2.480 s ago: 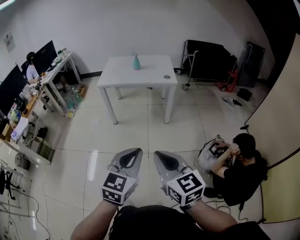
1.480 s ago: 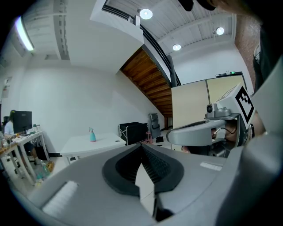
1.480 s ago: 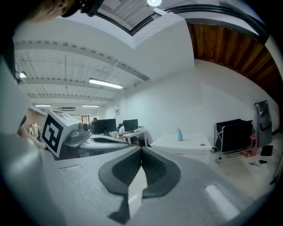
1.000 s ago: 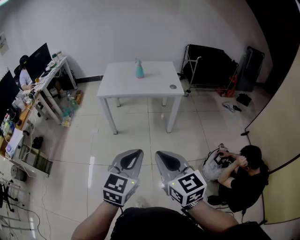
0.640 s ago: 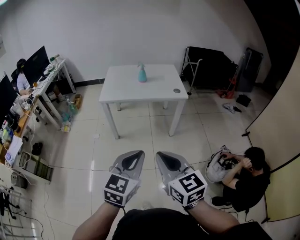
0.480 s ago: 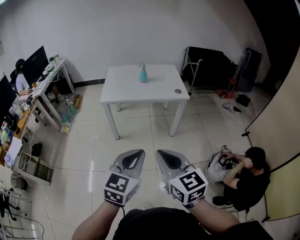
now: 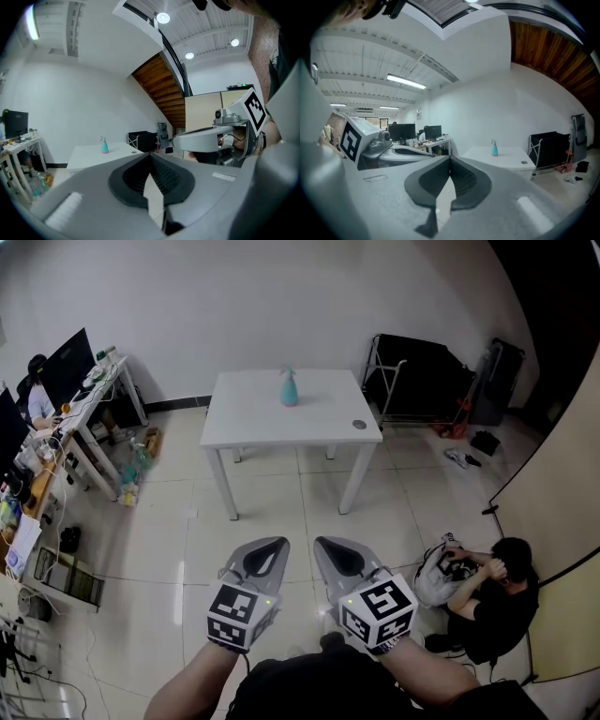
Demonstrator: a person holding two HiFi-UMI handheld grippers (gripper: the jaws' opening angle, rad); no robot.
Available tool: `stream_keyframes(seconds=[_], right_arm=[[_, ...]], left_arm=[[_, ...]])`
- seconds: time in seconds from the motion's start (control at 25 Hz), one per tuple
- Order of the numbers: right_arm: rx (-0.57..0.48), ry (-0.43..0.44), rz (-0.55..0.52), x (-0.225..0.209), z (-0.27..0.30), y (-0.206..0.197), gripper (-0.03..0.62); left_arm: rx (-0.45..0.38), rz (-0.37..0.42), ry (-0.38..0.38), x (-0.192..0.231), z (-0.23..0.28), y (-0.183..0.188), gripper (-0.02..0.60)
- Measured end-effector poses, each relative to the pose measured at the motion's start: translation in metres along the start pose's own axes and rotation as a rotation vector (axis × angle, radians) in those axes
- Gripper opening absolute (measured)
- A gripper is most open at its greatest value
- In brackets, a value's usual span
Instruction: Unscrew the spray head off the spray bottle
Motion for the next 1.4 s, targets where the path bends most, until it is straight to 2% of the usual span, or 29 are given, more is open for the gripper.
stream_keyframes(seconds=[0.44,1.4], right_arm=[[-0.006,0.019,0.023,-0.031,0.021,0.004,-0.009],[0.014,0.108,0.048,-0.158,0.065,0.013,-0.009]], left_arm=[[0.027,-0.003,0.016,0.013,0.036,0.007,0.012],[0.071,-0.036,0.105,0.028,0.164,0.037,0.012]])
Point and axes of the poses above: the fingertips, and each gripper's own axes: z forward along the fingers, x to its left, y out of its top, the point moved 5 cm from there along -z, backward along the fingers, and after that the axes turned 5 degrees about x, right-handed, at the moved point
